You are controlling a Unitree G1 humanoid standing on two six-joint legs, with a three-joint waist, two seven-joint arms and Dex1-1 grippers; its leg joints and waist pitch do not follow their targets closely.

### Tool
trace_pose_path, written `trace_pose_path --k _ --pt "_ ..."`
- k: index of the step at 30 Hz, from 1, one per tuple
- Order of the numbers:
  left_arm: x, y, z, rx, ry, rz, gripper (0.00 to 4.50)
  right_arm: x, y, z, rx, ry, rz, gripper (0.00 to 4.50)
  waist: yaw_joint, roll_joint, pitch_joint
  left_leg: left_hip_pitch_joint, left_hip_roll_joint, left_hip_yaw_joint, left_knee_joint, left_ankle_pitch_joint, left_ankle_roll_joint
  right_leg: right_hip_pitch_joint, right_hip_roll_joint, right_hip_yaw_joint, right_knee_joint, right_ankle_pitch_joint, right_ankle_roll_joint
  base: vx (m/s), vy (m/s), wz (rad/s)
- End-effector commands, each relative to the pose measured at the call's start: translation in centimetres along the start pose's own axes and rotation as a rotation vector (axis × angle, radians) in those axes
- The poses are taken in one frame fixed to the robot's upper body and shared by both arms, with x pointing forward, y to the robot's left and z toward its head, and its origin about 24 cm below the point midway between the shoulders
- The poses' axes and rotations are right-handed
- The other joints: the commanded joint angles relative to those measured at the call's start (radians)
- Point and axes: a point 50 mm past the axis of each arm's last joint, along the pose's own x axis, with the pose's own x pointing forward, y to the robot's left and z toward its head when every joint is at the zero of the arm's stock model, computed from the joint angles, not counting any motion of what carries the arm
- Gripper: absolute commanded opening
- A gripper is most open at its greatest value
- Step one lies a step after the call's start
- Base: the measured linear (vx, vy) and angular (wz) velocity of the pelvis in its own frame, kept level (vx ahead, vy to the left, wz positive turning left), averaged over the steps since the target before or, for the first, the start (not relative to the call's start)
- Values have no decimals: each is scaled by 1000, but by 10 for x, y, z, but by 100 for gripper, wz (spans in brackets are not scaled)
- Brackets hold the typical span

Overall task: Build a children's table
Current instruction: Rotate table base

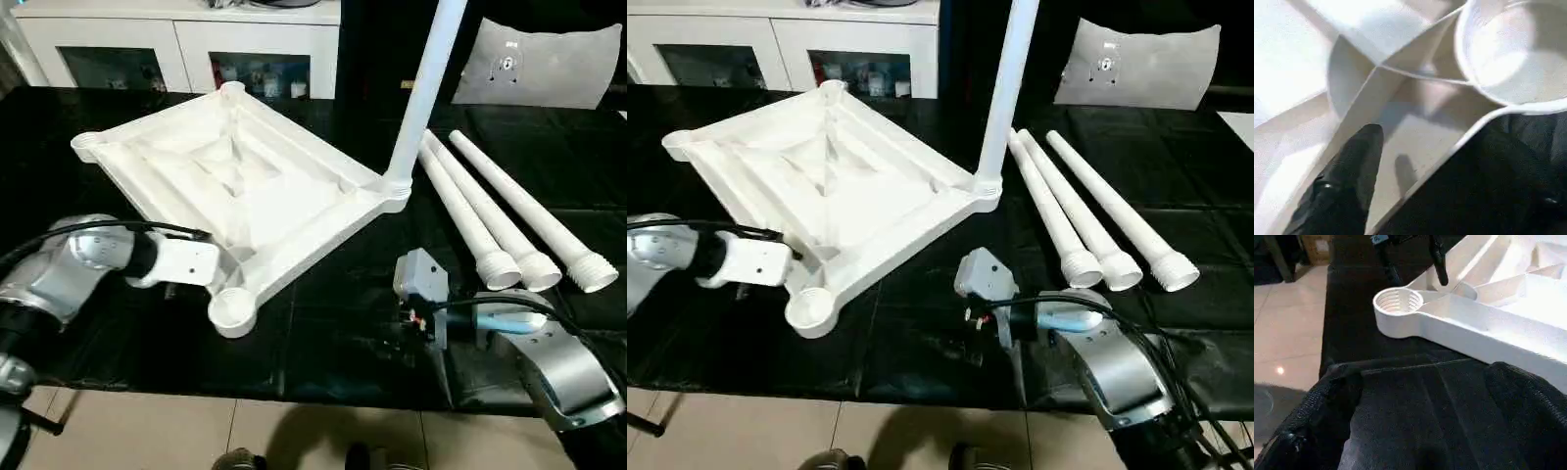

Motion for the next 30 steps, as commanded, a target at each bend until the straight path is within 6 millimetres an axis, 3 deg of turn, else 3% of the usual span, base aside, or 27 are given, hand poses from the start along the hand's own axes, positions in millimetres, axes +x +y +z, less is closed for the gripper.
trace_pose_path --k 1,5,7,12,14,19,20,22,25,26,28,30 --pt "3 1 15 -38 -93 -55 281 -3 4 3 -10 0 29 450 0 16 -75 16 54 -28 -77 -283 37 46 -94 58 -92 -524 -65 0 0 0" --pt "8 -1 29 -53 -147 -106 250 -9 5 2 -13 19 37 450 8 15 -77 13 60 -24 -79 -247 41 50 -96 67 -78 -441 -119 0 0 0" --pt "16 -4 48 -67 -239 -148 230 -14 4 1 -13 37 33 450 14 15 -77 11 60 -23 -78 -229 43 54 -99 68 -75 -424 -132 0 0 0" --pt "27 -5 71 -36 -317 -155 187 -19 4 0 -6 67 33 450 15 13 -77 5 53 -20 -75 -206 62 59 -91 63 -79 -436 -117 0 0 0" --pt "31 -2 76 -6 -315 -119 173 -20 5 -1 -2 77 41 450 13 12 -75 4 48 -20 -74 -204 70 59 -86 58 -86 -471 -92 0 0 0" --pt "32 7 64 62 -181 -86 138 -21 11 -1 1 95 80 450 3 11 -73 7 40 -22 -71 -231 68 55 -80 48 -102 -551 -31 0 0 0" --pt "31 11 63 67 -164 -74 111 -21 12 -1 1 97 85 450 0 10 -73 8 37 -22 -70 -239 65 56 -79 45 -105 -569 -16 0 0 0" --pt "30 16 63 55 -170 -58 111 -21 12 0 2 97 87 450 -3 13 -75 9 36 -22 -68 -246 63 55 -80 42 -109 -579 -5 0 0 0" --pt "26 22 64 19 -197 -49 111 -21 14 1 6 97 91 450 -6 14 -77 6 40 -24 -70 -236 67 56 -82 42 -106 -551 -18 0 0 0" --pt "25 22 64 3 -206 -62 111 -22 14 1 7 97 92 450 -3 31 -77 12 41 -25 -69 -240 67 53 -83 44 -104 -540 -30 0 0 0" --pt "22 21 63 -13 -207 -102 111 -22 16 0 10 100 93 450 -3 20 -78 9 43 -24 -72 -237 69 56 -82 46 -103 -513 -44 0 0 0" --pt "22 22 61 -10 -201 -110 148 -23 16 0 14 102 93 450 0 21 -79 8 44 -24 -72 -227 72 57 -84 48 -98 -494 -55 0 0 0"
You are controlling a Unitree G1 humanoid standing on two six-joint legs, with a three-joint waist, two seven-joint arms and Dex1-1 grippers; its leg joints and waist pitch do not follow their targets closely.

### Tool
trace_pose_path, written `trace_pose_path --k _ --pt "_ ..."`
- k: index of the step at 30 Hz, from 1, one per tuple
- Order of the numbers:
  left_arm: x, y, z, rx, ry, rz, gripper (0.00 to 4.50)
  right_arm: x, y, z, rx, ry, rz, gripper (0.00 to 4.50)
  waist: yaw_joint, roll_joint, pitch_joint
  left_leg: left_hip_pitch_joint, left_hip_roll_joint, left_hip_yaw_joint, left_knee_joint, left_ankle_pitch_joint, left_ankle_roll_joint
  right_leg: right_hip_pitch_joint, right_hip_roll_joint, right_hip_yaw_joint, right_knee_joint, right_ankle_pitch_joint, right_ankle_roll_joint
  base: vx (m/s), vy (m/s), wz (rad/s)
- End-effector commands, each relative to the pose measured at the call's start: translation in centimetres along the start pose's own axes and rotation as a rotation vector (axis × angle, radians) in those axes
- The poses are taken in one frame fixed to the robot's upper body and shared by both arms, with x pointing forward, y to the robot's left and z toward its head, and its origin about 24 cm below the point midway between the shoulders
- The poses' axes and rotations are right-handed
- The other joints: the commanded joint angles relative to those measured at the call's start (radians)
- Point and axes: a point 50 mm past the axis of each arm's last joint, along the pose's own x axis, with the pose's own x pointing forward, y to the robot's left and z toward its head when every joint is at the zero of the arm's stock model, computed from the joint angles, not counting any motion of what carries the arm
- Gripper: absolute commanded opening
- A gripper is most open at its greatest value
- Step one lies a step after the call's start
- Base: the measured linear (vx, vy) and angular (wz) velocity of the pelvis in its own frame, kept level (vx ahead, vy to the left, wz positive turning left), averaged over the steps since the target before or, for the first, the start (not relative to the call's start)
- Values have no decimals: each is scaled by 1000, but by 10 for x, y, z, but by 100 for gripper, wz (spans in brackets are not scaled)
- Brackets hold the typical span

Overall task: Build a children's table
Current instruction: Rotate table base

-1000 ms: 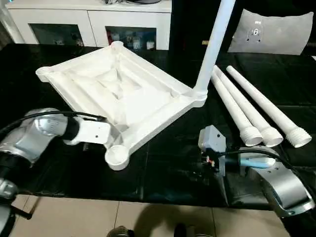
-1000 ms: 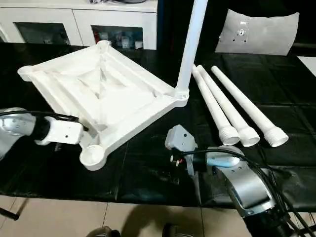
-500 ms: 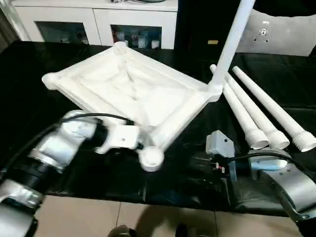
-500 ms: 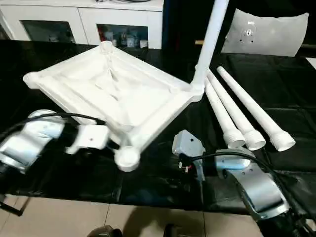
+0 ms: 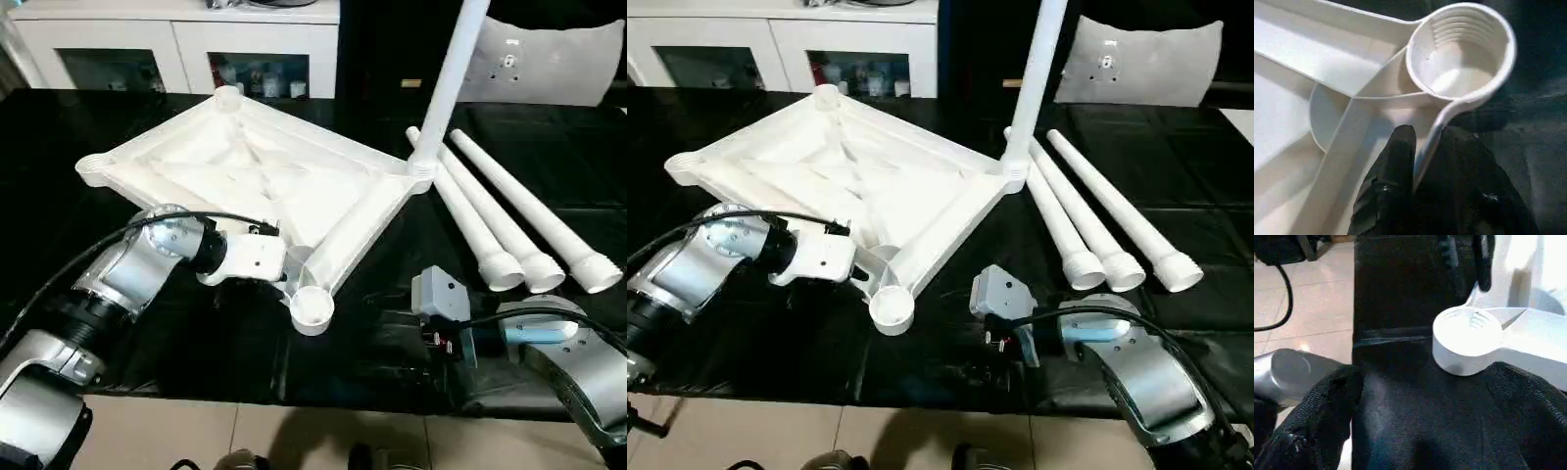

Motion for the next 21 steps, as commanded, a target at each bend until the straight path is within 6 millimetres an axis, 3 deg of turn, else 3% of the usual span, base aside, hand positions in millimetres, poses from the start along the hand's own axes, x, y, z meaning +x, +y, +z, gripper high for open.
trace_pose_path --k 1,2,6,7,15,18,21 --pt "-6 5 -1 9 7 18 148 -2 1 3 -7 2 8 450 0 7 -76 5 42 -23 -64 -219 74 58 -82 50 -92 -486 -57 0 0 0" --pt "-4 6 -3 26 20 26 166 -2 2 3 -6 2 9 450 1 11 -75 4 41 -23 -64 -219 76 58 -81 47 -92 -491 -55 0 0 0" --pt "3 10 -5 44 38 29 166 0 3 3 -2 -1 19 450 -1 9 -77 5 41 -23 -63 -222 72 60 -83 46 -96 -509 -42 0 0 0" --pt "7 11 -5 40 29 28 166 1 3 3 -1 -2 23 450 -1 4 -73 7 38 -21 -62 -228 75 56 -80 43 -102 -533 -32 0 0 0" --pt "19 17 -11 47 50 40 166 4 6 4 3 -5 40 450 2 7 -74 7 35 -22 -61 -231 76 56 -79 37 -110 -555 -6 0 0 0" --pt "19 17 -13 13 38 -4 131 3 7 3 8 -3 44 450 2 9 -78 6 36 -24 -62 -223 75 60 -82 37 -108 -543 -1 0 0 0" --pt "17 16 -13 -9 28 -56 106 2 9 2 12 3 49 450 5 7 -83 3 42 -24 -64 -203 82 62 -85 43 -101 -492 -27 0 0 0"
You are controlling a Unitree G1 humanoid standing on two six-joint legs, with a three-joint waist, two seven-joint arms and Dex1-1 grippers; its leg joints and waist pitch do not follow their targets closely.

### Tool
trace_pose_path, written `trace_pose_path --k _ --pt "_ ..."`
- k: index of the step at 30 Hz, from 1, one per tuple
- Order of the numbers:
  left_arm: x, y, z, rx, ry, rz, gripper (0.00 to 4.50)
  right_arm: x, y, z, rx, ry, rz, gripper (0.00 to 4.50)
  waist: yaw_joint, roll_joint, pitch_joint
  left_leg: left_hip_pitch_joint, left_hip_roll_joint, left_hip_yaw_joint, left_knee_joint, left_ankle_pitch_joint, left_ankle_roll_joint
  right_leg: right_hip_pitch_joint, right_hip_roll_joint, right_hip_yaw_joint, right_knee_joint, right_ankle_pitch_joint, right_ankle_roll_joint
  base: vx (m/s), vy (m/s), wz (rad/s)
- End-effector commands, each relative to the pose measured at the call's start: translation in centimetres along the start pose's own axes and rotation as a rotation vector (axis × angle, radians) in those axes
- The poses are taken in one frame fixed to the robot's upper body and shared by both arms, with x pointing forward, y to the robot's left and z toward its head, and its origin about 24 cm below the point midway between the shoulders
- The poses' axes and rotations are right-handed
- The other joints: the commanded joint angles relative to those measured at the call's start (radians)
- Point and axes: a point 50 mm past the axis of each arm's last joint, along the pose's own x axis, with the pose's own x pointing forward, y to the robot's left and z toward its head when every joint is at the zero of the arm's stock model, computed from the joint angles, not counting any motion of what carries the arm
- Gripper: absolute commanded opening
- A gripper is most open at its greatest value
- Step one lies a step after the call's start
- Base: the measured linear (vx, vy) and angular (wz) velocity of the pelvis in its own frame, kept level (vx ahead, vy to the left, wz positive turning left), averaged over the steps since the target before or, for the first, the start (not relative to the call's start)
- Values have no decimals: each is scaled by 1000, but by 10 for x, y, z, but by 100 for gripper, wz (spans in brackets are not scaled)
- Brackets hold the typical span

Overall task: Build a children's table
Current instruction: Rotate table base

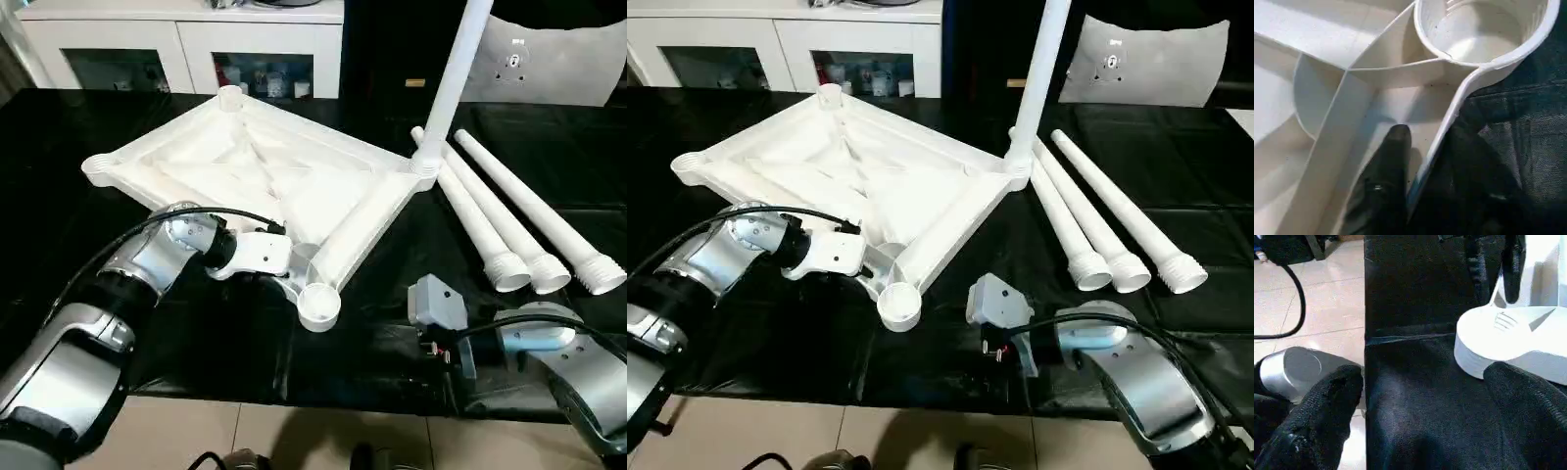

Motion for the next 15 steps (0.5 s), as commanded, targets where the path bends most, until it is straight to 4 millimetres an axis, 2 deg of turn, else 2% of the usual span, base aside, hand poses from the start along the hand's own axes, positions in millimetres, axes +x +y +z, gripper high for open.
trace_pose_path --k 1,7,9,10,12,15 --pt "-4 2 1 -15 -9 -45 96 -2 3 2 -4 -1 17 450 3 3 -81 2 44 -24 -65 -194 84 64 -87 46 -90 -467 -41 0 0 0" --pt "-7 3 1 -40 25 -100 59 -4 2 3 -9 6 22 450 6 2 -87 -4 44 -20 -62 -137 103 71 -89 54 -74 -373 -90 0 0 0" --pt "-7 3 1 -58 23 -112 53 -3 2 4 -13 4 22 450 6 3 -87 -4 45 -20 -63 -131 105 71 -88 54 -74 -371 -93 0 0 0" --pt "-6 3 1 -83 17 -114 48 -3 2 4 -16 2 21 450 6 0 -91 -4 47 -20 -62 -124 106 73 -88 54 -73 -368 -96 0 0 0" --pt "-6 3 1 -90 14 -115 43 -2 1 4 -16 1 20 450 6 3 -88 -3 49 -21 -63 -129 106 71 -89 53 -73 -374 -101 0 0 0" --pt "-1 7 0 -191 2 -25 29 -2 1 4 -20 -4 4 450 3 3 -86 0 46 -17 -62 -151 99 69 -88 52 -78 -411 -96 0 0 0"
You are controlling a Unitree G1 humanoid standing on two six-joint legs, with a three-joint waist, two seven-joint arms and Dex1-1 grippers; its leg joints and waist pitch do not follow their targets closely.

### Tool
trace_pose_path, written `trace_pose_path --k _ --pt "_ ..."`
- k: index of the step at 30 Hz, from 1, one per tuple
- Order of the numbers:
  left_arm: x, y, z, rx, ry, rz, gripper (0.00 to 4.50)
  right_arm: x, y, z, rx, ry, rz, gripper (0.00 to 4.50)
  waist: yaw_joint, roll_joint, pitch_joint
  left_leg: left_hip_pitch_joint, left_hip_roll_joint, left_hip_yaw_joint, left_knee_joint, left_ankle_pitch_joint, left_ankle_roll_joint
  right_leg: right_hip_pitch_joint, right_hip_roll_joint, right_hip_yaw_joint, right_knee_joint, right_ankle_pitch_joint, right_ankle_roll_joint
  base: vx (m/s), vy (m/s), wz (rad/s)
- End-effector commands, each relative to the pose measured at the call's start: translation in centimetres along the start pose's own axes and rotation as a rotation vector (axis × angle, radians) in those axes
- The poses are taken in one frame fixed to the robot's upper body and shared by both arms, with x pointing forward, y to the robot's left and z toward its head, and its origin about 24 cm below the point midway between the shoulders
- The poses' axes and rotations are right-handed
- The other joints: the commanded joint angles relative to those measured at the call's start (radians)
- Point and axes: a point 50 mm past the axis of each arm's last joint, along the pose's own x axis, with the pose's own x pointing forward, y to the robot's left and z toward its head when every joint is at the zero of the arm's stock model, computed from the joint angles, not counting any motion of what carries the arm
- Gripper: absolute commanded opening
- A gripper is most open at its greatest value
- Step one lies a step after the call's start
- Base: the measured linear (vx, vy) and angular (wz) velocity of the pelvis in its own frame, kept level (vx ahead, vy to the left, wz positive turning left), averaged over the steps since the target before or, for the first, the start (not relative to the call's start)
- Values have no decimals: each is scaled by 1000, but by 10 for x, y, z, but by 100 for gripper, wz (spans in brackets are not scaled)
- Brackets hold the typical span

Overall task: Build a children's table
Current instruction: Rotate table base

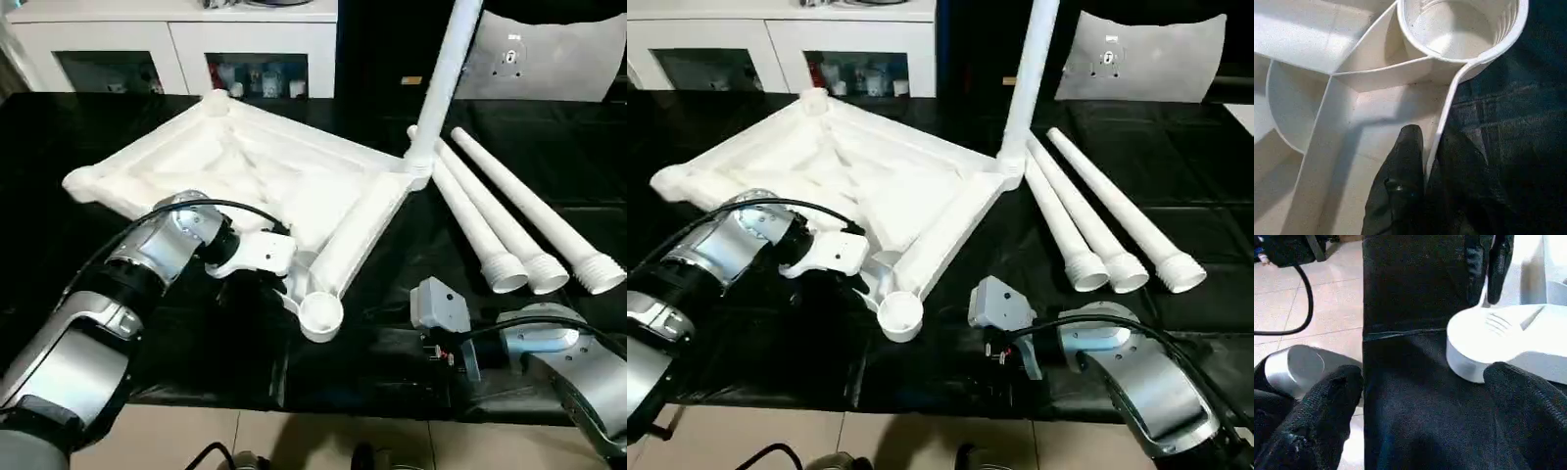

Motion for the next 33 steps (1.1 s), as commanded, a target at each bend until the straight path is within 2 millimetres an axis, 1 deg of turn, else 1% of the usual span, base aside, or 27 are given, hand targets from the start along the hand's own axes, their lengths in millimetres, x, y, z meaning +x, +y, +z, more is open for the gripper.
trace_pose_path --k 1,2,3,4,5,7,8,9,10,11,12,13,14,15,16,17,18,21,22,24,25,26,28,29,30,31,33 --pt "-2 5 -8 -128 -25 127 29 0 0 5 -28 -16 -9 450 7 -7 -77 2 42 -18 -57 -160 91 70 -87 49 -85 -442 -87 0 0 0" --pt "-1 5 -8 -138 -27 134 26 0 0 5 -28 -16 -12 450 6 -9 -77 0 38 -17 -56 -165 90 71 -86 47 -89 -473 -72 0 0 0" --pt "1 5 -9 -168 -35 151 25 0 -2 5 -30 -16 -25 450 6 -8 -77 1 36 -18 -55 -167 88 71 -85 45 -90 -488 -64 0 0 0" --pt "6 5 -9 -218 -54 177 24 0 -5 5 -35 -15 -49 450 3 -7 -75 -2 34 -18 -55 -166 87 71 -83 41 -94 -507 -47 0 0 0" --pt "8 5 -9 -251 -66 192 22 -1 -7 5 -38 -14 -66 450 0 -7 -74 0 33 -18 -54 -170 83 68 -81 38 -98 -527 -35 0 0 0" --pt "13 5 -8 -298 -87 231 17 -1 -14 3 -45 -5 -128 450 -6 -9 -76 1 27 -16 -50 -170 83 67 -81 35 -103 -547 -26 0 0 0" --pt "13 5 -8 -298 -87 231 15 -1 -14 3 -45 -5 -128 450 -11 -10 -74 1 25 -16 -49 -173 87 64 -78 33 -107 -558 -20 0 0 0" --pt "16 5 -6 -312 -104 262 13 -1 -18 3 -52 -5 -165 450 -12 -9 -76 3 26 -16 -48 -176 88 63 -78 33 -109 -563 -16 0 0 0" --pt "18 6 -5 -326 -121 285 10 -1 -21 4 -53 -9 -188 450 -20 -10 -74 1 26 -17 -48 -183 91 62 -75 30 -109 -566 -13 0 0 0" --pt "18 6 -5 -326 -121 285 6 -1 -21 4 -53 -9 -188 450 -23 -9 -75 2 23 -17 -46 -186 94 62 -74 27 -112 -571 -7 0 0 0" --pt "19 7 -2 -352 -142 307 3 -1 -23 4 -53 -8 -208 450 -24 -10 -77 1 22 -17 -46 -184 97 63 -74 29 -110 -565 -4 0 0 0" --pt "20 8 1 -358 -149 341 1 -1 -26 4 -46 4 -237 450 -28 -14 -75 -2 25 -18 -48 -182 100 64 -74 28 -108 -557 -5 0 0 0" --pt "21 10 5 -372 -173 366 1 -1 -30 2 -38 21 -272 450 -30 -13 -77 1 26 -17 -46 -178 102 60 -74 29 -110 -557 -9 0 0 0" --pt "22 11 9 -376 -195 380 1 0 -34 0 -26 33 -305 450 -31 -10 -78 2 25 -17 -45 -174 104 60 -74 29 -109 -553 -15 0 0 0" --pt "22 11 10 -376 -208 386 1 0 -36 -1 -18 39 -325 450 -32 -13 -79 -1 26 -18 -46 -167 105 61 -74 30 -106 -543 -18 0 0 0" --pt "22 11 13 -339 -221 388 1 0 -38 -2 -11 40 -341 450 -31 -12 -81 -4 26 -19 -47 -160 112 62 -75 30 -103 -525 -24 0 0 0" --pt "23 10 14 -288 -228 383 1 1 -40 -2 -5 43 -365 450 -33 -13 -83 -6 27 -20 -47 -154 116 63 -75 31 -103 -515 -25 0 0 0" --pt "25 2 16 -114 -248 342 1 2 -45 -2 19 43 -434 450 -32 -9 -90 -10 40 -26 -50 -127 135 62 -81 39 -86 -416 -56 0 0 0" --pt "25 0 17 -90 -252 335 1 2 -46 -2 20 42 -444 450 -30 -9 -92 -11 42 -24 -50 -112 138 62 -83 44 -80 -382 -69 0 0 0" --pt "27 -6 19 -42 -258 308 1 1 -50 -2 39 38 -505 450 -26 -6 -92 -10 45 -23 -50 -98 142 63 -84 48 -75 -354 -84 0 0 0" --pt "28 -9 21 -24 -270 289 1 1 -52 -1 46 37 -534 450 -23 -5 -91 -9 52 -24 -53 -84 140 61 -86 50 -70 -325 -101 0 0 0" --pt "28 -11 22 -36 -286 284 1 0 -55 0 55 39 -570 450 -21 -5 -92 -6 58 -26 -55 -79 132 62 -90 54 -62 -303 -119 0 0 0" --pt "27 -11 27 -61 -327 292 1 -1 -60 2 67 46 -639 450 -18 -2 -91 -2 60 -24 -56 -73 124 59 -89 56 -58 -282 -143 0 0 0" --pt "27 -11 29 -54 -345 287 29 -1 -62 3 76 49 -658 450 -13 -3 -89 1 59 -22 -56 -80 121 57 -90 58 -60 -283 -146 0 0 0" --pt "26 -11 30 -53 -352 285 45 -1 -63 4 80 49 -666 450 -11 -2 -89 -1 58 -22 -56 -81 119 60 -90 59 -58 -283 -147 0 0 0" --pt "24 -12 34 -46 -383 280 60 -3 -67 6 100 50 -705 450 -5 0 -89 1 59 -22 -56 -85 112 60 -93 61 -57 -284 -147 0 0 0" --pt "20 -11 38 -46 -425 300 64 -5 -75 8 121 61 -773 450 -2 0 -90 2 60 -21 -58 -88 102 61 -93 63 -55 -277 -155 0 0 0"
